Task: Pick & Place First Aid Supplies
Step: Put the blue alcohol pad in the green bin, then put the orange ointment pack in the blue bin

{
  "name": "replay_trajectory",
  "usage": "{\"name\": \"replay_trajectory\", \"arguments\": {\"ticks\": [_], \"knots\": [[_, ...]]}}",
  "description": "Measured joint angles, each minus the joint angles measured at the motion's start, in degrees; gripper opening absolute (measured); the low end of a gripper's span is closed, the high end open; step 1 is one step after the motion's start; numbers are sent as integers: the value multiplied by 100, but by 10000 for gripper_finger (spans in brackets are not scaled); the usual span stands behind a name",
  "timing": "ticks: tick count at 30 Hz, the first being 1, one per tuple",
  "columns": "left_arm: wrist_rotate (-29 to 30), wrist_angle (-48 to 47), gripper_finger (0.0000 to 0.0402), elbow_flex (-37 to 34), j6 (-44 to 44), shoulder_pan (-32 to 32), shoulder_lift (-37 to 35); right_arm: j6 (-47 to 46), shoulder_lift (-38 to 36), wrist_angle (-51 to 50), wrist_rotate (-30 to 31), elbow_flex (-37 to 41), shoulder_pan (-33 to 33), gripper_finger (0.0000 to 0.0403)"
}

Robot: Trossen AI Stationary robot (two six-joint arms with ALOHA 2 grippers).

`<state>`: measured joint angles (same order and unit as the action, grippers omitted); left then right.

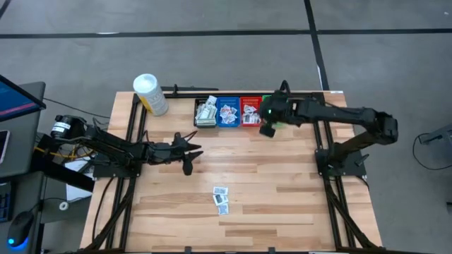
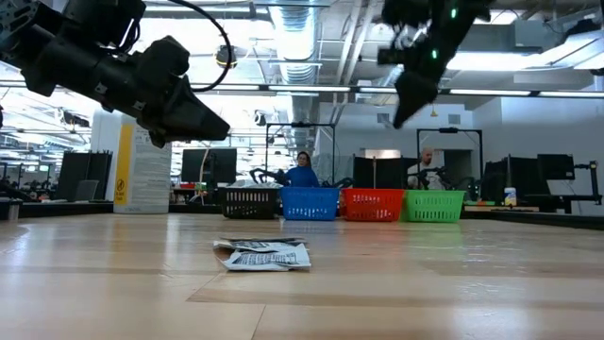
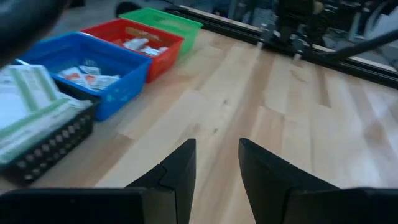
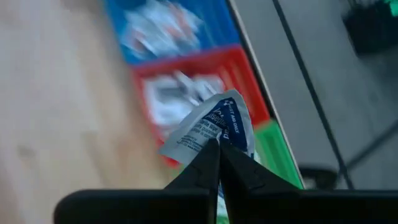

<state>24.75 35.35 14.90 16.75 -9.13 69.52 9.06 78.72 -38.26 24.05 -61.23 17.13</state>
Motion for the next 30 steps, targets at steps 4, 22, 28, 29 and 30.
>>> {"name": "replay_trajectory", "arguments": {"ticks": [4, 22, 28, 29, 30], "knots": [[144, 0, 121, 0, 0, 146, 0, 0, 30, 130, -202, 370, 925, 4], [162, 66, 121, 0, 2, 782, 0, 78, 411, 941, -1270, 902, 2542, 26], [160, 66, 121, 0, 2, 807, 0, 189, 411, 1032, -1511, 902, 2487, 71], [160, 67, 121, 0, 2, 807, 0, 203, 411, 1038, -1510, 902, 2467, 81], [160, 66, 121, 0, 2, 805, 0, 201, 411, 1042, -1512, 902, 2446, 92]]}}
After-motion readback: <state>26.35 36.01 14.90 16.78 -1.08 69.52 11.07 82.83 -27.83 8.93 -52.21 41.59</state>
